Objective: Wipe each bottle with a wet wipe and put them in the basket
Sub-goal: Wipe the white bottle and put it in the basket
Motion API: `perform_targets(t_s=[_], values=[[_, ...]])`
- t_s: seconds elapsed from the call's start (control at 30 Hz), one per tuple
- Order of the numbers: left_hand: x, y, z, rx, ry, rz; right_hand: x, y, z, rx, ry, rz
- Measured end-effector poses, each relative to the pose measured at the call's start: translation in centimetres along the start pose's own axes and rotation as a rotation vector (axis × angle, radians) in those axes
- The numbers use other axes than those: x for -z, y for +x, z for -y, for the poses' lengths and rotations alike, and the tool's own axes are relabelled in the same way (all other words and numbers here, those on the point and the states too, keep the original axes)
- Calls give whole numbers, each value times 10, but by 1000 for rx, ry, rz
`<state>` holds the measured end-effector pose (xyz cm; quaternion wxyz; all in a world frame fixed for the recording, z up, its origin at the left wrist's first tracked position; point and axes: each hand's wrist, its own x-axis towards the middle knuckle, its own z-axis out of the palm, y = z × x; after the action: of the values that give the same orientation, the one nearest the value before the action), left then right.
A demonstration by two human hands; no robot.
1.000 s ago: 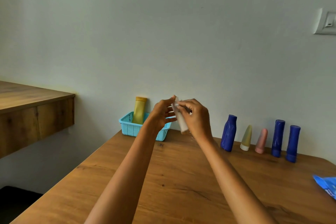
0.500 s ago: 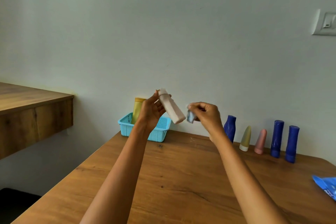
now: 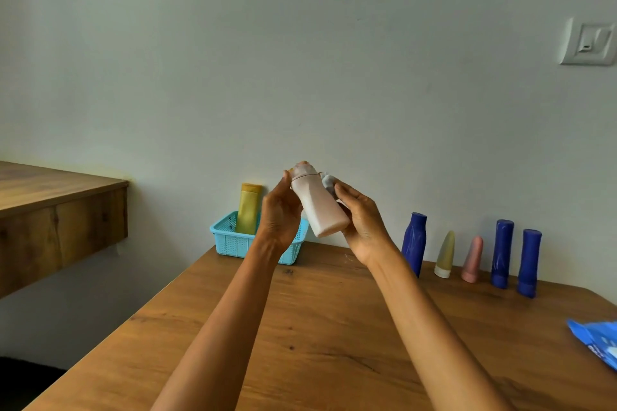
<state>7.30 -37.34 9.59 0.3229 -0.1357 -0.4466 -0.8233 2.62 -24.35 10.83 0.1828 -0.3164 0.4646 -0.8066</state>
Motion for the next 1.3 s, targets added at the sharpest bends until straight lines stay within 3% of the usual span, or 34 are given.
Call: perform_targets(t_s=[0.23,0.43,0.63,0.97,1.07,1.17,1.3], values=[[9,3,-5,-68,-120,-93,4,0,1,5,-129,97],[7,4,-2,-165,103,-206,7,5,-12,-100,-98,-100],[-7,2,11,-245,393,-114,15,9,-27,-167,-165,-255],[-7,-1,10,-343,704,-80,17,4,0,-157,-331,-30],[-7,0,12,-324,724,-78,18,5,-3,-94,-235,-113],[-10,0,18,-274,742,-60,19,8,-14,-53,-344,-239],[-12,-1,25,-239,787,-30,16,8,-19,-248,-588,-167]])
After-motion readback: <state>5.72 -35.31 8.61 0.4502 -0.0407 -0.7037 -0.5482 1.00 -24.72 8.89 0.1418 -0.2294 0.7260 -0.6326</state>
